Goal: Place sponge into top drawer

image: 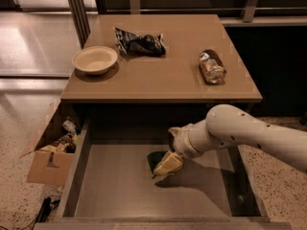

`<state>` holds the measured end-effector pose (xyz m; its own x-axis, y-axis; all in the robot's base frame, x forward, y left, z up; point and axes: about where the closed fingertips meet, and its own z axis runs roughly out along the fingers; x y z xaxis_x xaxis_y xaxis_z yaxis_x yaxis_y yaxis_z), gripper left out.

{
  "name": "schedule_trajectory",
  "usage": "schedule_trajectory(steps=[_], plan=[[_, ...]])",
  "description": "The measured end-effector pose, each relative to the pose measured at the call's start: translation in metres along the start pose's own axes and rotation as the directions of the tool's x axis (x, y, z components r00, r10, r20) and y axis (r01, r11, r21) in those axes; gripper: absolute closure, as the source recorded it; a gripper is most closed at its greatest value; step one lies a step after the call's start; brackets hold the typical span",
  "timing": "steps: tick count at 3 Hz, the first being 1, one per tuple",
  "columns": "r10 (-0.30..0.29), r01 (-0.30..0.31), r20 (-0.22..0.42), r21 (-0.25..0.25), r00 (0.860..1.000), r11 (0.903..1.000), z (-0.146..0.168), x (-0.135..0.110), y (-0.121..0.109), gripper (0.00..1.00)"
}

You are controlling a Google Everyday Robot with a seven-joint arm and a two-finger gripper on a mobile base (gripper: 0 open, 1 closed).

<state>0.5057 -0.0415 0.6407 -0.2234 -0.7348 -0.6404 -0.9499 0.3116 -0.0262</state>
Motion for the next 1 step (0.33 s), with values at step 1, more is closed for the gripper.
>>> schedule_trajectory(steps=[1], plan=[[0.000, 0.000, 0.000, 0.000, 1.000, 1.0000, 0.0000, 0.0000, 0.0000, 0.00]])
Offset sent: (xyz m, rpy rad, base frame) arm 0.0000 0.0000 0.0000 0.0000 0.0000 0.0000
